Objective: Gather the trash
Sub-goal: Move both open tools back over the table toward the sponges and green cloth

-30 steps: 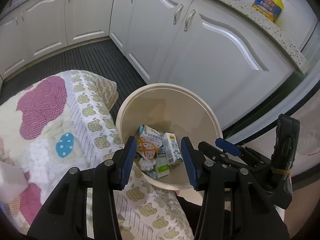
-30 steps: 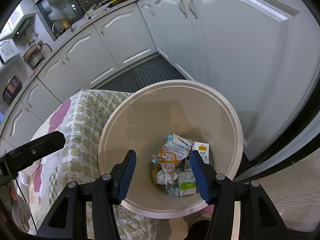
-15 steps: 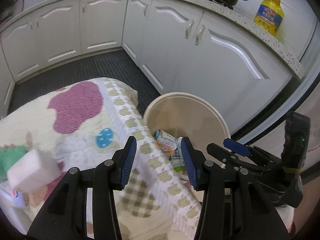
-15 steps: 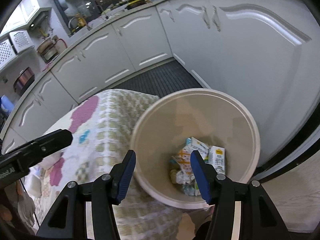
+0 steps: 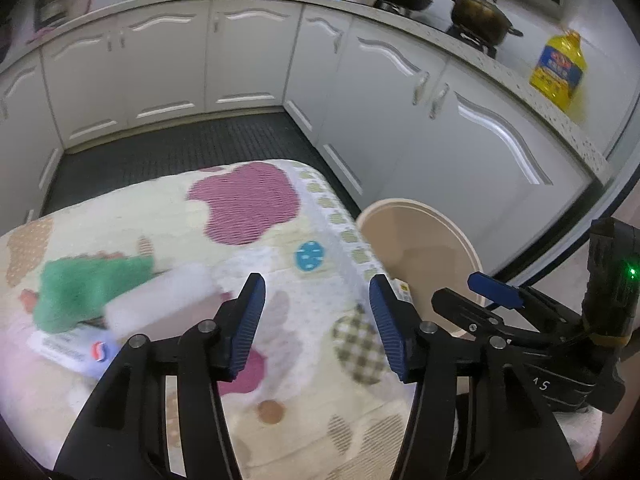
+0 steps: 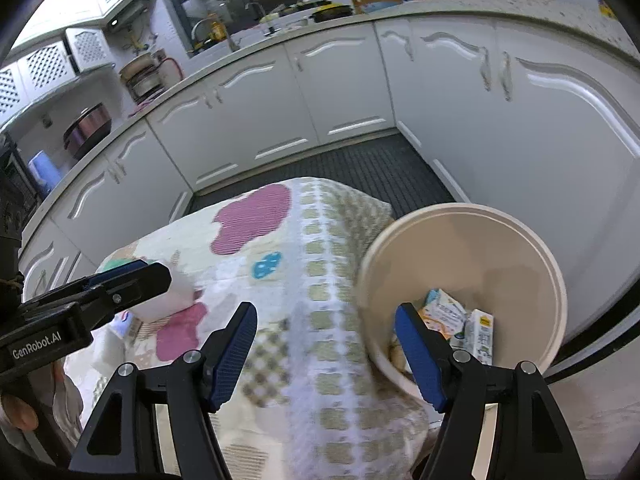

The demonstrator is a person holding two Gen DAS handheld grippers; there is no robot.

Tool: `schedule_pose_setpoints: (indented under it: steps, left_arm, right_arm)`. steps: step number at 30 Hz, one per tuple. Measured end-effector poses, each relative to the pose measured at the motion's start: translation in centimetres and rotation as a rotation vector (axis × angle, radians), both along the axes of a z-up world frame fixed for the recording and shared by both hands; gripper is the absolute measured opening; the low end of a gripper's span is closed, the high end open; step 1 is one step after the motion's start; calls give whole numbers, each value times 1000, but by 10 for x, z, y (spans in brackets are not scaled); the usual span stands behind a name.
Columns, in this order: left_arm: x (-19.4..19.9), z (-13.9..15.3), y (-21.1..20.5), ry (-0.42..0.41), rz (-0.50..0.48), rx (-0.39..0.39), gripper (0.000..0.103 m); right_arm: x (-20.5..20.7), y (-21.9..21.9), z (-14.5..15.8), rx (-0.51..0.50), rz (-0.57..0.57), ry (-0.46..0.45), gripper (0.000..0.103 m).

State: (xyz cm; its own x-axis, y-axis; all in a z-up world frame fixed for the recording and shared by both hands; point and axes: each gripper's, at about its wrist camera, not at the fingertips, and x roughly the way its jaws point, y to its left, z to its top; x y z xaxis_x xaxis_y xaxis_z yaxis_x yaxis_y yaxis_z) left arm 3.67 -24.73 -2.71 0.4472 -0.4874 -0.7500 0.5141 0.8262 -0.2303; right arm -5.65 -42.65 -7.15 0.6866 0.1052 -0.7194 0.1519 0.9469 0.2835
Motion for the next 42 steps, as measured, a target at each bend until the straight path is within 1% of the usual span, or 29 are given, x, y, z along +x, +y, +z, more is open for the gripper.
schedule_pose_setpoints:
  steps: [12, 16, 20, 25, 33, 38, 42]
  left_arm:
    - [1, 12, 68, -20, 86, -7, 55]
    - [2, 12, 88, -14, 106, -4, 56]
    - [4, 11, 111, -1, 131, -19, 56]
    - [12, 9, 148, 22, 184, -52, 56]
    - [20, 4, 194, 60, 234, -69, 56]
    - [17, -6, 210, 113, 218, -75, 56]
    - [7, -14, 213, 159, 199, -84, 56]
  right_arm:
    - [11, 54, 14, -21, 104, -18, 69]
    - [15, 71, 15, -25, 136, -17, 70]
    - [19, 86, 15, -27, 165, -15, 71]
    - [23, 100, 15, -34, 200, -14, 73]
    - [32, 119, 12, -24, 244, -5, 74]
    - [36, 130, 9, -19, 274, 1, 75]
    - [41, 137, 7, -17, 290, 2, 75]
